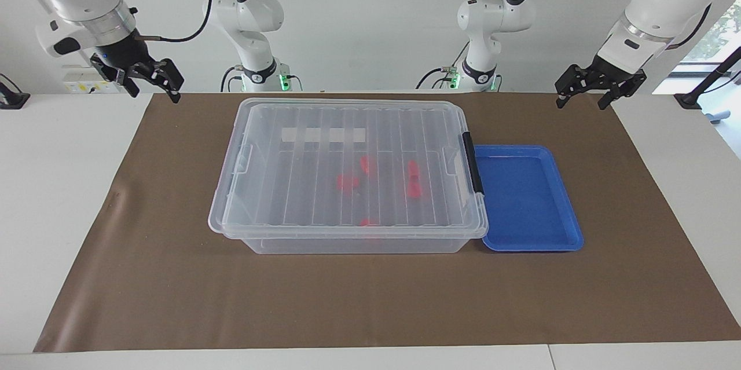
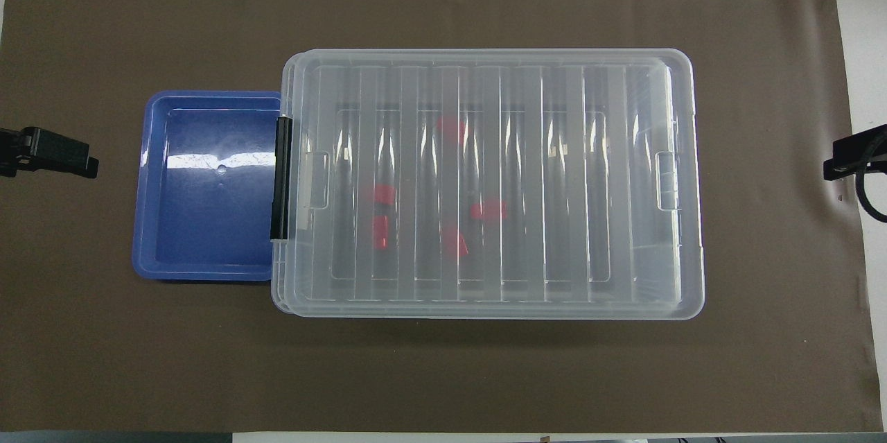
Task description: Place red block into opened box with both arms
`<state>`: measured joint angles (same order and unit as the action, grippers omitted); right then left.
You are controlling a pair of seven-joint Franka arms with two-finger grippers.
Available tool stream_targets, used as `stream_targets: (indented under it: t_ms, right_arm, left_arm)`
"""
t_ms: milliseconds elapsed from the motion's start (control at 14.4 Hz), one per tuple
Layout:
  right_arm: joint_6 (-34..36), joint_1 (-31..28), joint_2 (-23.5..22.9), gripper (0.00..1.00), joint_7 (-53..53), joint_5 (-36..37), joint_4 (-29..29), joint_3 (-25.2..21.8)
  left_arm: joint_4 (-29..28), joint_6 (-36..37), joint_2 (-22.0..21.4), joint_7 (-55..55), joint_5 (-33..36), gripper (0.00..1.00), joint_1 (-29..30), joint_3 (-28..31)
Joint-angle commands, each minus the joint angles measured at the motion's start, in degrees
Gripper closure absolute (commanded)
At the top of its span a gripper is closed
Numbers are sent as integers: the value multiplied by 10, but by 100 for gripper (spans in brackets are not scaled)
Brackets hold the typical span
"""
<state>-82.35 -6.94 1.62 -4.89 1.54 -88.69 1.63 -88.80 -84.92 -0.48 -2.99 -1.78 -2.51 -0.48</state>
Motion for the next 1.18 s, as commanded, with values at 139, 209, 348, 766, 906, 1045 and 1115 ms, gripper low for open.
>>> stream_targets:
  t_ms: [139, 209, 348, 766, 906, 1045, 1115]
  right_arm:
    - [27, 3, -11, 0, 9, -5, 35, 2]
    - [24, 3, -10, 0, 9, -7, 31, 3]
    - [20, 3, -12, 0, 10, -11, 35, 9]
    - [9, 3, -14, 0, 10, -12, 38, 16]
    - [9, 3, -14, 0, 10, -12, 38, 16]
    - [9, 3, -14, 0, 10, -12, 38, 16]
    - [9, 3, -14, 0, 10, -12, 38, 16]
  left_arm:
    - [-4, 6, -4, -5, -5, 0, 0, 4]
    - [-4, 6, -4, -4, -5, 0, 0, 4]
    - [-4, 8, -4, -4, -5, 0, 0, 4]
    - [-4, 7, -4, -4, -4, 0, 0, 4]
    - [-4, 6, -4, -4, -5, 0, 0, 4]
    - [-4, 6, -4, -4, -5, 0, 0, 4]
    - [-4, 6, -4, -4, -4, 0, 0, 4]
